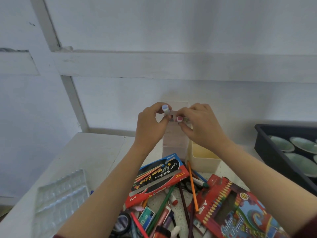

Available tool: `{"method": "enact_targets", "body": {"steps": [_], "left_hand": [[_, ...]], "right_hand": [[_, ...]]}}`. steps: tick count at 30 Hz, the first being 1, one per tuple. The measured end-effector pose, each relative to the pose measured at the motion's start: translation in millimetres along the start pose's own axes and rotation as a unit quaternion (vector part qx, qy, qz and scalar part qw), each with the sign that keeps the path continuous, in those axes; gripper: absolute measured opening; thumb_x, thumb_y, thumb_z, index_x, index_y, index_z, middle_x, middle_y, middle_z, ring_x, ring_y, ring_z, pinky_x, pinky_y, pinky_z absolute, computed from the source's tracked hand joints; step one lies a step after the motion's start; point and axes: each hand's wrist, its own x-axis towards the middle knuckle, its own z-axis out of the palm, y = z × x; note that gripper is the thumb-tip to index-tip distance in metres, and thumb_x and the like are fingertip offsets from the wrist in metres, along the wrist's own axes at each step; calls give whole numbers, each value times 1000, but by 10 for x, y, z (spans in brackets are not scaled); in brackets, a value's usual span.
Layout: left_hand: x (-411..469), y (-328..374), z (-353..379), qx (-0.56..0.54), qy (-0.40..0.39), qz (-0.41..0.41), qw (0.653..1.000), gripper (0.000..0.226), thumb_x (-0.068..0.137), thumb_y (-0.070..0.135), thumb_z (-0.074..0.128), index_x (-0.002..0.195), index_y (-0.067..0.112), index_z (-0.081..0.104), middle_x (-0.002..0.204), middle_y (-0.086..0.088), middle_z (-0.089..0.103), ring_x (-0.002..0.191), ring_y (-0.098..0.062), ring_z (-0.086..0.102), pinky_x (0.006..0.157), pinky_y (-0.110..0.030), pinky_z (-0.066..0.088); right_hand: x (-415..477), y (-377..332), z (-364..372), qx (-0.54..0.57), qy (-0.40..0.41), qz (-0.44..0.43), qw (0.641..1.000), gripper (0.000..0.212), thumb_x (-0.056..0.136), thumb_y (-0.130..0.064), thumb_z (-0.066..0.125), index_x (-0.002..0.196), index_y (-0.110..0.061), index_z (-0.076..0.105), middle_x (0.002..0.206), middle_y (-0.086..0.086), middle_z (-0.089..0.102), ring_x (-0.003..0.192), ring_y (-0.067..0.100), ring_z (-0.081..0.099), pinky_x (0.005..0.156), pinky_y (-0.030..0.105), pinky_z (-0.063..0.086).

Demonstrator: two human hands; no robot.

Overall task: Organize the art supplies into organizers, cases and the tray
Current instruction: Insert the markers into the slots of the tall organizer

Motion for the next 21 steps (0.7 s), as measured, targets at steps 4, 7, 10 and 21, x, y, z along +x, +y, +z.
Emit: {"method": "enact_targets", "body": {"steps": [4,7,10,21], "left_hand": [[14,-48,25,49,-22,28,998,10,83,14,68,91,20,69,89,11,69,88,-5,57,81,-10,34],[15,-75,60,87,-27,53,994,13,81,18,69,94,21,70,89,9,70,89,-10,55,77,-11,32],[18,-119,82,116,-29,72,990,20,78,24,64,96,25,72,85,6,70,88,-17,55,79,-27,35],[-27,-134,17,151,-55,122,979,38,84,47,44,94,14,60,90,7,70,93,-14,57,94,-20,23]], "right_hand": [[10,14,49,5,0,5,1000,11,76,-14,65,87,-17,62,71,-4,63,74,21,55,73,31,31],[20,20,94,6,2,13,1000,10,74,-15,65,83,-17,62,69,-3,61,73,23,57,72,34,36],[38,-16,96,1,31,29,999,15,65,-10,72,75,-15,62,62,1,59,67,26,58,67,31,40],[31,-30,104,17,43,38,998,16,64,-6,74,72,-12,61,60,4,57,64,29,59,65,29,35]]}}
